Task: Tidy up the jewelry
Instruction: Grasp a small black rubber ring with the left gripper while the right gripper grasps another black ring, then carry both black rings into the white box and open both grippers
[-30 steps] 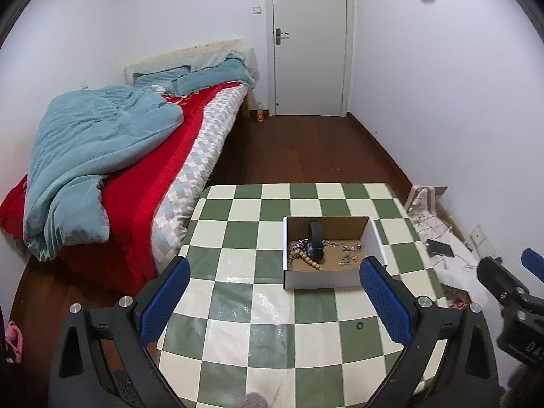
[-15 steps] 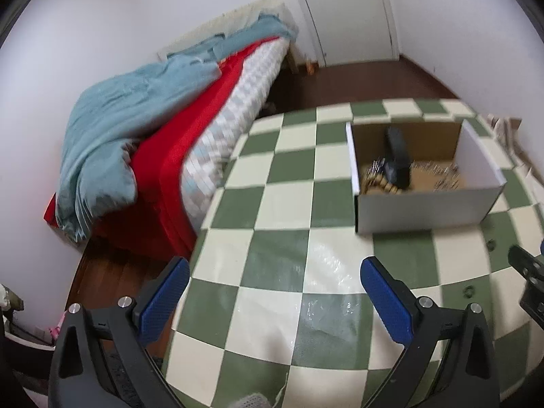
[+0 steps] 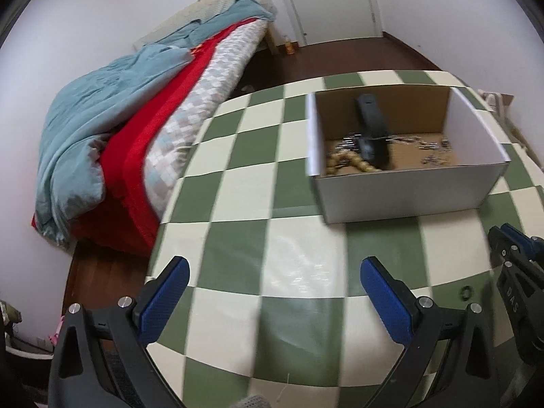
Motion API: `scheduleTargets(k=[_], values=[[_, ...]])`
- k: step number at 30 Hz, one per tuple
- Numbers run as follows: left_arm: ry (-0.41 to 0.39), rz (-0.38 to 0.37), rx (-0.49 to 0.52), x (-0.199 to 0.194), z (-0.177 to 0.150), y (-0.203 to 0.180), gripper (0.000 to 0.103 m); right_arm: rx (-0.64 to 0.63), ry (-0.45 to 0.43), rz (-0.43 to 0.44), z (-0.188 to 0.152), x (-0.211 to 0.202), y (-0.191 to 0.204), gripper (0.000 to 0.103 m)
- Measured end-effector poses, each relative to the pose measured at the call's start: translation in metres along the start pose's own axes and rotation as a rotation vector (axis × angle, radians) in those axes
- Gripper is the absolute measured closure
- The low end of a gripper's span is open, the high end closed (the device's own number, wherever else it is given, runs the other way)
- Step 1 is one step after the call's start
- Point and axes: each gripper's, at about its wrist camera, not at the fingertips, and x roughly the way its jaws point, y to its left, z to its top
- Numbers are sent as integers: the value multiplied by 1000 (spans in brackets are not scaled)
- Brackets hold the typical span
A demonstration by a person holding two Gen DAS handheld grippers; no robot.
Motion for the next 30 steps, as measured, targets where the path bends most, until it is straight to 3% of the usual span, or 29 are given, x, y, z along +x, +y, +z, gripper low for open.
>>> scheduleTargets(k=[12, 14, 16, 17, 22, 30], values=[[100, -256, 110, -7, -14, -94, 3, 199, -49, 24, -29, -47, -76, 90], [114, -279, 123, -6, -18, -104, 11, 223, -50, 21, -33, -54, -86, 90], [127, -296, 136, -5, -22, -111, 34, 238, -49, 17, -38, -56, -91, 90], [137, -312, 143, -5, -24, -115, 40, 241, -46, 18, -38, -59, -93, 90], [109, -351, 143, -8, -24, -118, 93, 253, -33, 18, -46, -62, -99, 90], [75, -339, 144, -11, -21, -114, 95, 254, -42, 24, -48, -68, -95, 90]])
